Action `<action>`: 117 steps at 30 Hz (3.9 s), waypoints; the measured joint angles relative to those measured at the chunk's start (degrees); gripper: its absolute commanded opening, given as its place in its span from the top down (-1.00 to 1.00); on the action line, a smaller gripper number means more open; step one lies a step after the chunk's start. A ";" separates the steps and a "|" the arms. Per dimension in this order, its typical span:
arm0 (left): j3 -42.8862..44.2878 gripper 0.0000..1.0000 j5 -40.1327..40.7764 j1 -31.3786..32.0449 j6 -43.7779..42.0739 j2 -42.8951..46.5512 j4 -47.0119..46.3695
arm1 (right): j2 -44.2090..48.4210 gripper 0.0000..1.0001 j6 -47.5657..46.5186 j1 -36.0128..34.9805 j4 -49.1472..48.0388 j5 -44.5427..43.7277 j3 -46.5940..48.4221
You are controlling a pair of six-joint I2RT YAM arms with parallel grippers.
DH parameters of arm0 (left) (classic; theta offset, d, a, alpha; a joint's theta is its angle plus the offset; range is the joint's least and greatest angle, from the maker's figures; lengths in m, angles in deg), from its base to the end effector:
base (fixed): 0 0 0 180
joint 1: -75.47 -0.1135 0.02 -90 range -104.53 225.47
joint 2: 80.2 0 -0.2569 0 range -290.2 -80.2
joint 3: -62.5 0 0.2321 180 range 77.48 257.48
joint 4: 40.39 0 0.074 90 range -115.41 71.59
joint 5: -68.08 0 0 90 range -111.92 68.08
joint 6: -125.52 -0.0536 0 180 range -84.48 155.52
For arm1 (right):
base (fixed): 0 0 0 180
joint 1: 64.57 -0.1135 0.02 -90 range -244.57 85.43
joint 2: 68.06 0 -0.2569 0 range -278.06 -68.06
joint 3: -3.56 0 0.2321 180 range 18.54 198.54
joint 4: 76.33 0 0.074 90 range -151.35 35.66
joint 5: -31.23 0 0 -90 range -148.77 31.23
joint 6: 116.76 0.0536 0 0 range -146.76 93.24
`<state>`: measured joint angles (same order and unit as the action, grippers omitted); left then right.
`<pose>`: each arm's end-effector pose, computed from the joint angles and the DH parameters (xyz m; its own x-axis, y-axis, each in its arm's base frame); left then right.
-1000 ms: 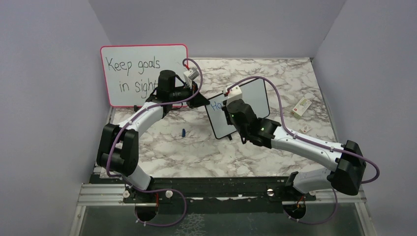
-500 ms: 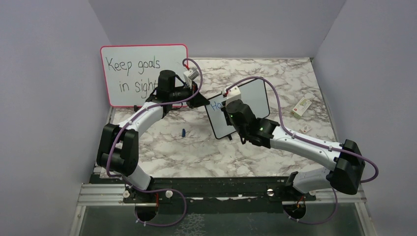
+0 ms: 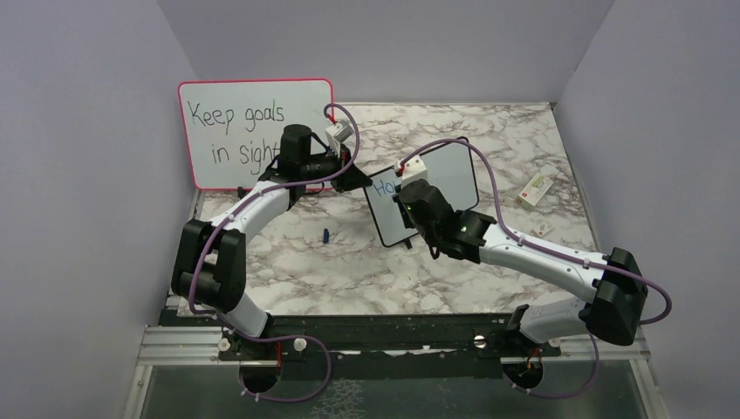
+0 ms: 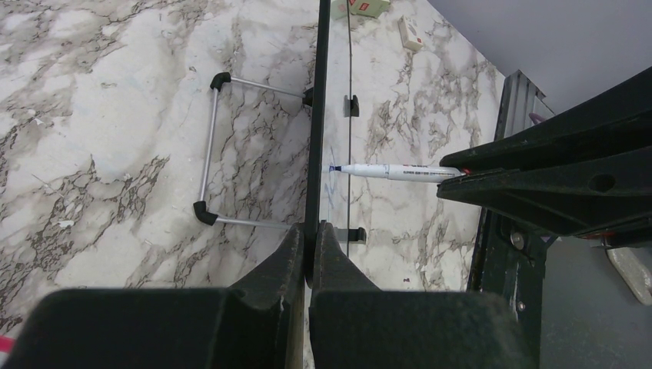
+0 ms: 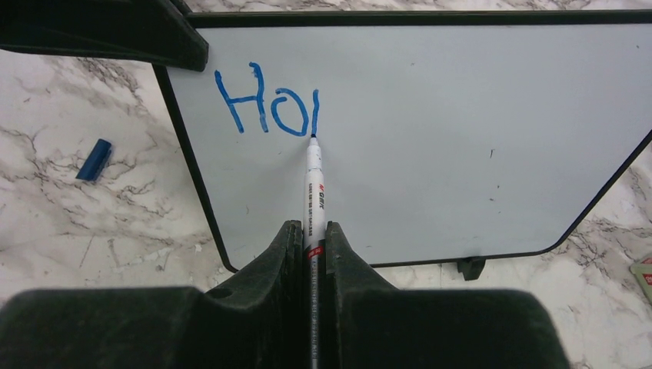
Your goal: Write a sentence on the whiteboard
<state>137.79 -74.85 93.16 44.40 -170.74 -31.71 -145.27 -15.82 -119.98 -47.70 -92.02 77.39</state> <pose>0.3143 -0.1451 0.2662 -0.5173 0.0673 -0.8531 0.8078 0.3675 -0.4609 0.1920 0.2267 0.2874 -0.3760 -0.2657 -0.8877 -0.3597 0.9247 -0.1244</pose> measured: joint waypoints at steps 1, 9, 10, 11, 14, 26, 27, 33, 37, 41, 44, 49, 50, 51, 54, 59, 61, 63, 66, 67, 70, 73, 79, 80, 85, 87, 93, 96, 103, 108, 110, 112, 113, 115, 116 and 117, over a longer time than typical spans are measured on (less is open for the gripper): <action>0.00 1.00 0.00 0.00 0.00 0.00 0.00 | 0.00 0.99 0.13 0.00 0.28 0.20 0.00; 0.00 1.00 0.00 0.00 0.00 0.00 0.00 | 0.02 0.99 1.07 0.02 2.54 1.66 -0.28; 0.00 1.00 0.00 0.00 0.00 0.00 0.00 | 0.02 0.99 1.09 0.02 2.71 1.77 -0.31; 0.00 1.00 0.00 0.00 0.00 0.00 0.00 | 0.02 0.99 1.09 0.02 2.82 1.86 -0.31; 0.00 1.00 0.00 0.00 0.00 0.00 0.00 | 0.20 0.98 1.09 0.02 2.80 1.88 -0.35; 0.00 1.00 0.00 0.00 0.00 0.00 0.00 | 4.33 0.99 -0.76 0.04 -2.38 0.68 -1.29; 0.00 1.00 0.00 0.00 0.00 0.00 0.00 | 4.33 0.99 -0.96 0.04 -2.84 0.55 -1.29; 0.00 1.00 0.00 0.00 0.00 0.00 0.02 | 3.45 0.99 -2.03 0.04 -5.05 0.44 -1.29; 0.00 1.00 0.00 0.00 0.00 0.00 0.00 | 2.36 0.99 -2.25 0.07 -5.22 0.46 -1.29; 0.00 1.00 0.00 0.00 0.00 0.00 0.00 | 1.77 0.99 -2.45 0.35 -5.25 0.44 -1.29; 0.00 1.00 0.00 0.00 0.00 0.00 0.02 | 1.77 0.99 -2.49 0.42 -5.68 0.39 -1.29; 0.00 1.00 0.00 0.00 0.00 0.00 0.02 | 1.60 0.99 -2.62 0.57 -6.34 0.28 -1.29; 0.00 1.00 0.00 0.00 0.00 0.00 0.02 | 1.55 0.99 -2.62 0.70 -6.40 0.28 -1.29; 0.00 1.00 0.00 0.00 0.00 0.00 0.02 | 1.44 0.99 -2.64 0.76 -6.43 0.31 -1.29; 0.00 1.00 0.00 0.00 0.00 0.00 0.02 | 1.11 0.99 -2.71 0.79 -6.47 0.28 -1.29; 0.00 1.00 0.00 0.00 0.00 0.00 0.07 | 1.03 0.99 -2.99 0.79 -6.58 0.26 -1.29; 0.00 1.00 0.00 0.00 0.00 0.00 0.07 | 1.01 0.99 -3.04 0.94 -6.62 0.20 -1.29; 0.00 1.00 0.00 0.00 0.02 0.00 0.07 | 1.01 0.98 -3.04 1.05 -6.64 0.17 -1.29; 0.00 1.00 0.02 0.00 0.00 0.00 0.07 | 1.01 0.99 -3.06 1.16 -6.69 0.00 -1.29; 0.00 1.00 0.02 0.00 0.00 0.00 0.07 | 1.01 0.99 -3.06 1.18 -6.69 -0.13 -1.29; 0.00 1.00 0.00 0.00 0.00 0.00 0.07 | 1.01 0.99 -3.04 1.31 -6.69 -0.39 -1.29; 0.00 1.00 0.02 0.00 0.00 0.00 0.07 | 1.01 0.99 -2.95 1.62 -6.67 -0.70 -1.29; 0.00 1.00 0.02 0.00 0.00 0.00 0.09 | 1.16 0.99 -2.05 1.84 -6.45 -0.79 -1.29; 0.00 1.00 0.02 0.00 0.00 0.00 0.07 | 1.22 0.99 -1.90 1.90 -6.34 -0.79 -1.29; 0.00 1.00 0.00 0.00 0.02 0.00 0.07 | 1.86 0.99 -0.85 2.03 -5.66 -0.76 -2.27; 0.00 1.00 0.00 0.00 0.00 0.00 0.07 | 2.19 0.99 -0.44 2.16 -5.05 -0.72 -2.91; 0.00 1.00 0.00 0.00 0.00 0.00 0.09 | 2.67 0.98 0.50 2.19 -3.63 0.00 -3.87; 0.00 1.00 0.00 0.00 0.00 0.00 0.09 | 2.75 0.99 0.74 2.25 -3.63 0.98 -3.87; 0.00 1.00 0.02 0.00 0.00 0.00 0.13 | 2.75 0.99 1.03 2.27 -3.69 2.54 -3.85; 0.00 1.00 0.02 0.00 0.02 0.00 0.13 | 2.75 0.99 1.03 2.25 -3.76 3.45 -3.85; 0.00 1.00 0.02 0.00 0.00 0.00 0.13 | 2.75 0.99 1.03 2.27 -3.78 3.89 -3.85; 0.00 1.00 0.02 0.00 0.00 0.00 0.13 | 2.75 0.99 1.03 2.25 -3.80 4.11 -3.85; 0.00 1.00 0.02 0.00 0.00 0.00 0.13 | 2.75 0.99 1.03 2.25 -3.80 4.17 -3.85; 0.00 1.00 0.02 0.00 0.00 0.00 0.15 | 2.75 0.99 1.03 2.27 -3.82 4.17 -3.85; 0.00 1.00 0.00 0.00 0.00 0.00 0.15 | 2.75 0.99 1.03 2.27 -3.85 4.15 -3.85; 0.00 1.00 0.02 0.00 0.00 0.00 0.15 | 2.78 0.99 1.03 2.27 -3.82 4.13 -3.85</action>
<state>137.79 -74.83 93.16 44.40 -170.74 -31.56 -142.50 -14.80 -117.71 -51.52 -87.89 73.54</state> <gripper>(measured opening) 0.021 0.156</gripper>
